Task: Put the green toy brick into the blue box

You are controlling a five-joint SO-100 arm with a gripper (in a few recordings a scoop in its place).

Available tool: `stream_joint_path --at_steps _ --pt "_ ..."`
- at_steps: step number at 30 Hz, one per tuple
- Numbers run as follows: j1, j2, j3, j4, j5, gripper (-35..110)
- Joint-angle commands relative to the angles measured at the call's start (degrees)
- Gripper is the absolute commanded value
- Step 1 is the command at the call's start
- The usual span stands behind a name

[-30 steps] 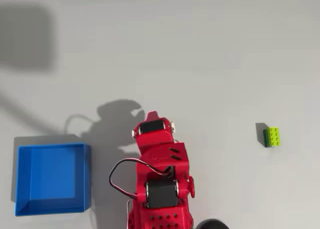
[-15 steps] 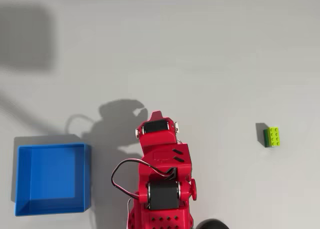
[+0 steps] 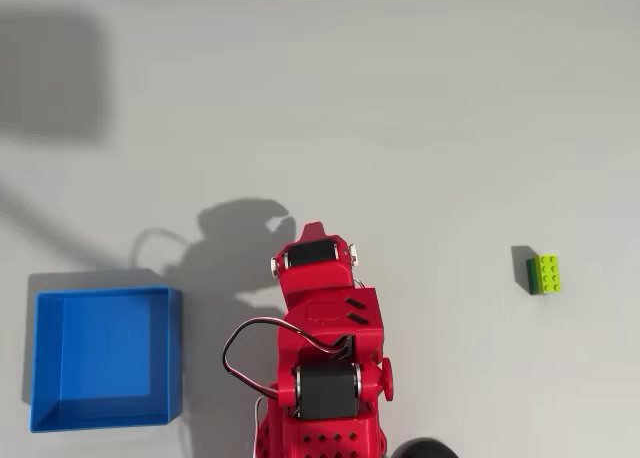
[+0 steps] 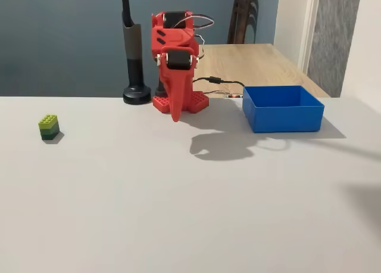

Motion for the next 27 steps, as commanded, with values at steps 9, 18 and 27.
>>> stream_joint_path --at_steps 9,18,27 --pt "0.97 0.70 -0.53 0.88 -1.14 0" --pt "1.05 0.70 -0.53 0.88 -0.88 0" --pt "1.14 0.70 -0.53 0.88 -0.70 0"
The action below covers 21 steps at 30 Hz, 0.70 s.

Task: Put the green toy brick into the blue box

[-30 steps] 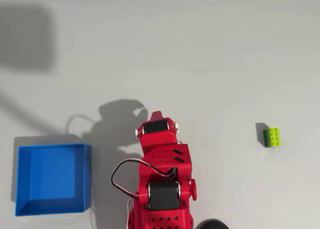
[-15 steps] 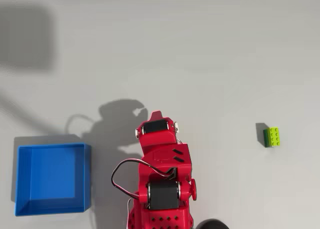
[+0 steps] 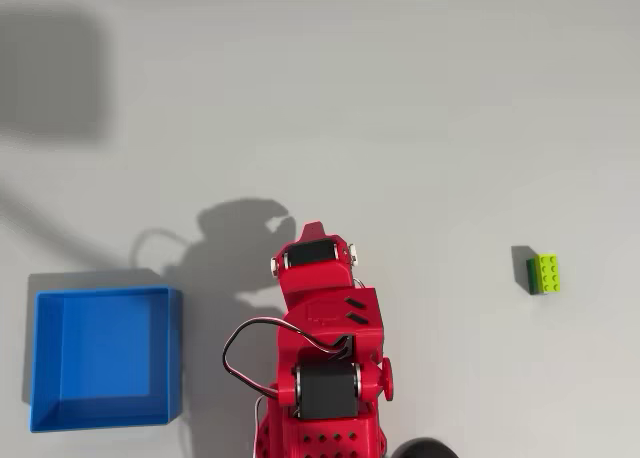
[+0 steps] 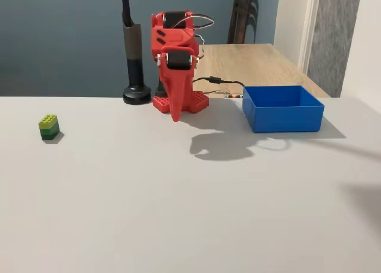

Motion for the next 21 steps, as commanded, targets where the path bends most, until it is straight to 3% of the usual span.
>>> stream_joint_path --at_steps 1,11,21 --pt "1.14 0.70 -0.53 0.88 -0.44 0" --pt "1.85 0.44 -3.16 0.62 0.35 0" --pt "7.21 -7.12 -21.36 0.70 6.24 0"
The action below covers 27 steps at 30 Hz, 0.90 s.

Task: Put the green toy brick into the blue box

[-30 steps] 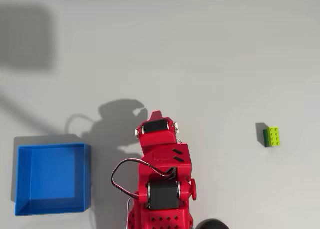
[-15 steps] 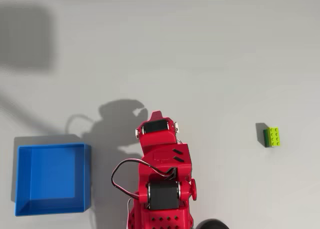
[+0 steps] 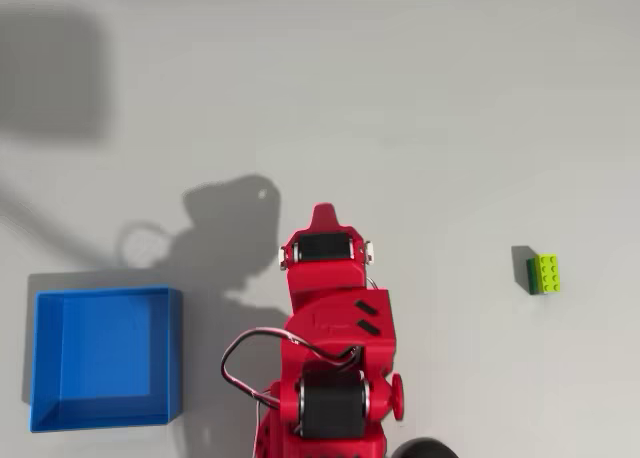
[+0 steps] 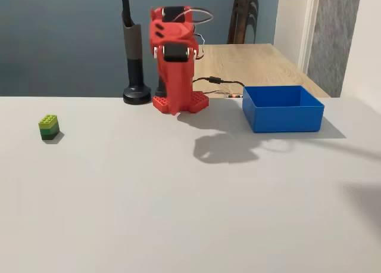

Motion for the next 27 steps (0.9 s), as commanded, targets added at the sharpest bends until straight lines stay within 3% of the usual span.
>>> stream_joint_path --at_steps 1,8,14,27 --pt "5.19 -8.00 -12.13 0.79 1.41 0" --pt "16.17 -28.39 -27.33 3.78 6.33 0" --pt "28.83 -43.33 -36.74 7.03 8.88 13" --pt "53.53 -65.13 -39.02 5.98 4.39 25"
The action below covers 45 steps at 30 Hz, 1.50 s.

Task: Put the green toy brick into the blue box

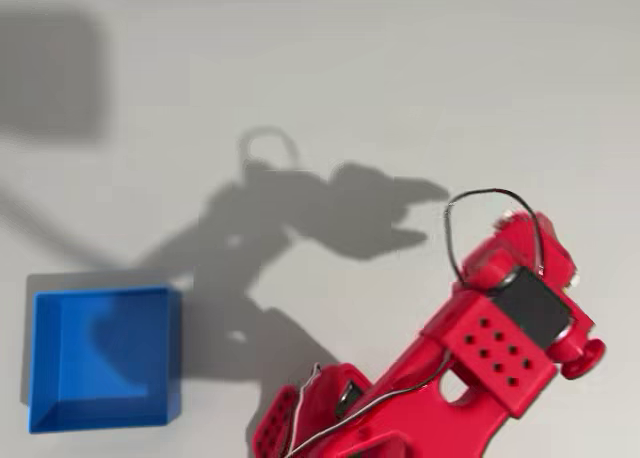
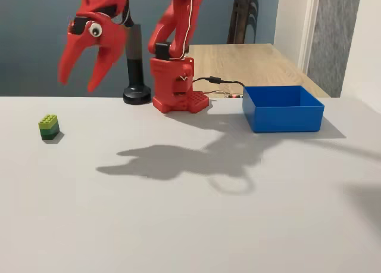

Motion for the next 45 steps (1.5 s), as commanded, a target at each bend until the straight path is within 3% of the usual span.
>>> stream_joint_path --at_steps 1,11,28,35,45 --pt "7.29 -3.96 -2.02 -1.58 0.26 25" --pt "14.50 -13.80 -2.99 -7.47 2.46 28" --pt "9.84 -27.16 -20.57 -5.71 11.78 29" --pt "8.53 -30.76 -17.75 -6.94 13.97 28" --pt "7.82 -31.29 -8.70 -16.26 14.59 26"
